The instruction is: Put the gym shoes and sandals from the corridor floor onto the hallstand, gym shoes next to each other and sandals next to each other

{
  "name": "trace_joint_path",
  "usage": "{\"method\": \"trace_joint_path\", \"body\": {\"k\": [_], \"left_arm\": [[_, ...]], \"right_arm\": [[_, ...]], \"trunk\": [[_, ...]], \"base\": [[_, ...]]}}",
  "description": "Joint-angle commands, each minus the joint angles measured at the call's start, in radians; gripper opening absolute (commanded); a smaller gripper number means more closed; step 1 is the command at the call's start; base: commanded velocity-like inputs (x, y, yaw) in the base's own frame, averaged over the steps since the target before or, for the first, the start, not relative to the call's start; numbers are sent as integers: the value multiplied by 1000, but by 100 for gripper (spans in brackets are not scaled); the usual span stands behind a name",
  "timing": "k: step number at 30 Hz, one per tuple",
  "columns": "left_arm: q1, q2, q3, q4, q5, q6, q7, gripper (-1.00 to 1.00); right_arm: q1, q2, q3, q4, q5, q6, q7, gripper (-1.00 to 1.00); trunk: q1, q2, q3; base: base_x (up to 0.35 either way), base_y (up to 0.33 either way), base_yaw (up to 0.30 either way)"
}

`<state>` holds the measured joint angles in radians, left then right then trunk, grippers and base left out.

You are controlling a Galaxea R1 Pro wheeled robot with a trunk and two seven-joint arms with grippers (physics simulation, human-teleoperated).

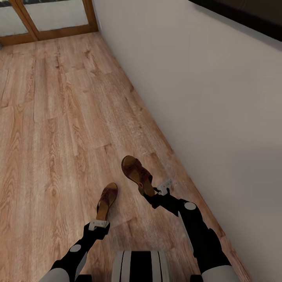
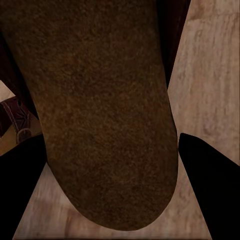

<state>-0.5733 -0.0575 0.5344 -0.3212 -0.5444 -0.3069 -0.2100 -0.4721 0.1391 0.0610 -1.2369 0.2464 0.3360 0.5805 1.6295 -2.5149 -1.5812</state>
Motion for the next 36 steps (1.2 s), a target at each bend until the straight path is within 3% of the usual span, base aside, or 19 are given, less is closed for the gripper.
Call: {"method": "trace_joint_path", "body": {"k": [1, 12, 19, 36], "left_arm": [[0, -1, 9, -1, -6, -3, -6, 100], [0, -1, 9, -1, -6, -3, -6, 100], [0, 1, 9, -1, -6, -3, -6, 100], [0, -1, 9, -1, -6, -5, -6, 100]], "right_arm": [[0, 1, -1, -2, 5, 4, 7, -100], [0, 1, -1, 1, 5, 4, 7, -100], [0, 1, -1, 2, 5, 4, 7, -100], [0, 1, 0, 0, 5, 4, 7, -100]], "trunk": [[0, 0, -5], [0, 0, -5], [3, -2, -32], [3, -2, -32]], "base": [[0, 0, 0], [0, 0, 0], [0, 0, 0], [1, 0, 0]]}}
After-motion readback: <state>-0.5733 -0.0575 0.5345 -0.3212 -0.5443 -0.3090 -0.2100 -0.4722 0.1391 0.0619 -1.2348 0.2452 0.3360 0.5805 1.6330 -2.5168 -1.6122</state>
